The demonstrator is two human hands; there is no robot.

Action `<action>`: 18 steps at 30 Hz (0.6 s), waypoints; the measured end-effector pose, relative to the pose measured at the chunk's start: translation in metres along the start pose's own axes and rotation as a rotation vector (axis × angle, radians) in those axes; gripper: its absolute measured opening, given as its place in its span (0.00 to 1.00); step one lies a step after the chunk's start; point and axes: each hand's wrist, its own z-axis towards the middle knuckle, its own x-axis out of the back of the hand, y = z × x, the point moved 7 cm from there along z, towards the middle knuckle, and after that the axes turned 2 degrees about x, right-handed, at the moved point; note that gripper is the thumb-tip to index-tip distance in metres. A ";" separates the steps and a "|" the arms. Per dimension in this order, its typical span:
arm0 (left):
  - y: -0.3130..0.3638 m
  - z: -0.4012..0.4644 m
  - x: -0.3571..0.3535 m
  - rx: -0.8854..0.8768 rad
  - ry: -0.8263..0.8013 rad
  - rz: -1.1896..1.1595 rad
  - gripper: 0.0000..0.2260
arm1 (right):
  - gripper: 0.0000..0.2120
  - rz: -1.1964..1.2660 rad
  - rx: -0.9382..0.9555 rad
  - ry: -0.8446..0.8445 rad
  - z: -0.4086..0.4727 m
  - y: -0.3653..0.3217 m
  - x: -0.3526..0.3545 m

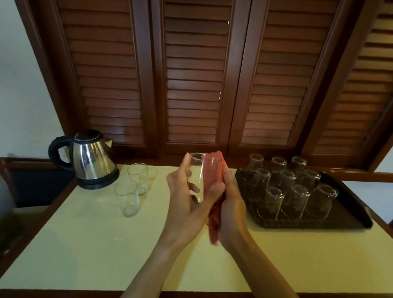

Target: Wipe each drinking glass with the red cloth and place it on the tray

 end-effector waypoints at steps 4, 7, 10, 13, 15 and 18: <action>-0.012 0.009 0.009 0.040 0.092 -0.094 0.34 | 0.23 -0.018 0.023 -0.079 -0.013 0.005 -0.010; -0.017 0.011 0.008 0.111 0.043 -0.189 0.26 | 0.26 -0.035 0.049 -0.100 -0.014 0.007 -0.013; -0.011 -0.007 -0.002 0.142 -0.031 -0.169 0.21 | 0.25 -0.022 0.059 -0.042 0.001 -0.004 -0.002; -0.003 0.005 0.006 0.146 0.009 -0.157 0.16 | 0.27 -0.065 0.081 -0.083 -0.008 0.000 -0.011; 0.004 0.016 0.013 0.078 0.028 -0.204 0.16 | 0.30 -0.057 0.097 -0.094 -0.018 0.003 -0.021; -0.004 0.010 0.007 0.073 -0.013 -0.197 0.25 | 0.23 -0.023 0.128 -0.097 -0.005 -0.007 -0.016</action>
